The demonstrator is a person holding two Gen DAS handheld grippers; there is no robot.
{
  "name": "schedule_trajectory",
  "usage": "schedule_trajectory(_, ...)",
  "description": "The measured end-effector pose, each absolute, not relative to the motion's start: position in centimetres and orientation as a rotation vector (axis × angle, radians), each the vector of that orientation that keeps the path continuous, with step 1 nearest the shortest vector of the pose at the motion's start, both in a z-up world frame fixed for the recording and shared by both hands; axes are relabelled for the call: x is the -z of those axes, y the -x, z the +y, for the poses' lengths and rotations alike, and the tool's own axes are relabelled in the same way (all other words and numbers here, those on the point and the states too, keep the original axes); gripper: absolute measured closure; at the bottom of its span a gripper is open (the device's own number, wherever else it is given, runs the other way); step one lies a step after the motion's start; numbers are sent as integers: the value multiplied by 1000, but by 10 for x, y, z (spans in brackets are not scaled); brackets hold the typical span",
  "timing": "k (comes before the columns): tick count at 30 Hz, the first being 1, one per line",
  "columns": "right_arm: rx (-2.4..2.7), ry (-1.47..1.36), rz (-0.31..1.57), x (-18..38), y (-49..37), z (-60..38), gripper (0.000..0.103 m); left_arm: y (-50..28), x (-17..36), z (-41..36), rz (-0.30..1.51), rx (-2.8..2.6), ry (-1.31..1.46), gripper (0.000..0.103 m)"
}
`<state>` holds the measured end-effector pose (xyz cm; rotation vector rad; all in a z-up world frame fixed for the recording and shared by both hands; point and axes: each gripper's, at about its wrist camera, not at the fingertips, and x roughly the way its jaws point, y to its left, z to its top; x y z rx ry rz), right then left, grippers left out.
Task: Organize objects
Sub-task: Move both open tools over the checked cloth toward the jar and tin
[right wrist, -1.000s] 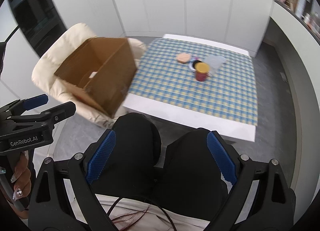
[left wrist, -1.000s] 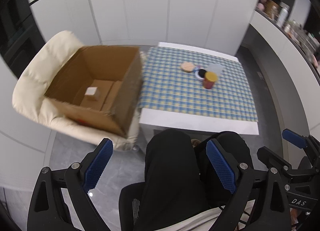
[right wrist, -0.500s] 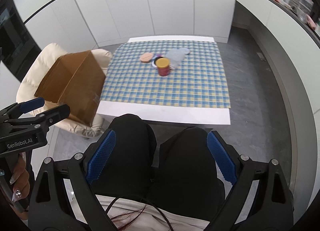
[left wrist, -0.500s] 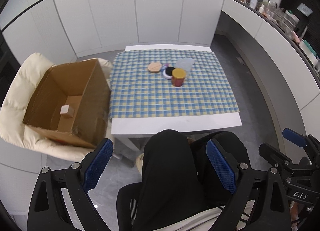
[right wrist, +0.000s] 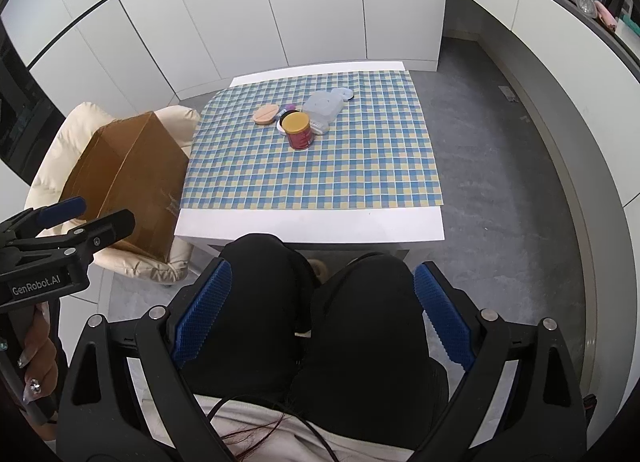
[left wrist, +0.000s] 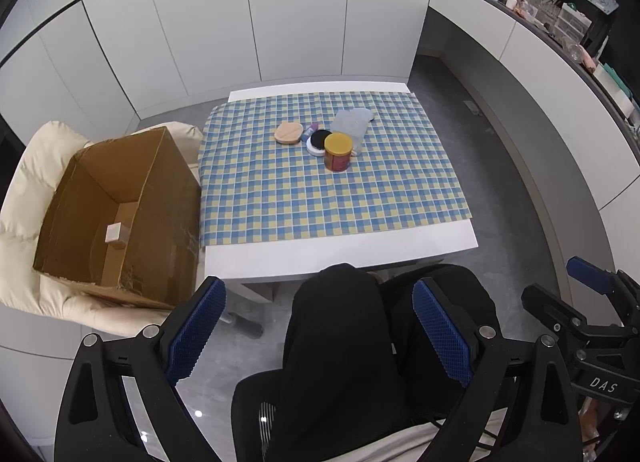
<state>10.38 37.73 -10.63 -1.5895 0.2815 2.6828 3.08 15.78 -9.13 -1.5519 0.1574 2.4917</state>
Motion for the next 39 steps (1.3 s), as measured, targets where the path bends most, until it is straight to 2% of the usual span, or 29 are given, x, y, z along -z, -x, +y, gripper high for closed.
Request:
schedule_trajectory(13, -2663, 1591, 307, 122, -62, 392, 8, 4, 109, 151, 127, -2536, 1569, 8)
schedule_trajectory(21, -2644, 1611, 317, 152, -11, 403, 8, 51, 131, 146, 76, -2569, 1599, 8)
schedule_trajectory(31, -2693, 1613, 322, 212, 69, 405, 8, 122, 191, 153, 113, -2580, 1653, 8)
schedule_trajectory(39, -2748, 1669, 312, 282, 154, 378, 8, 184, 255, 148, 106, -2572, 1731, 8)
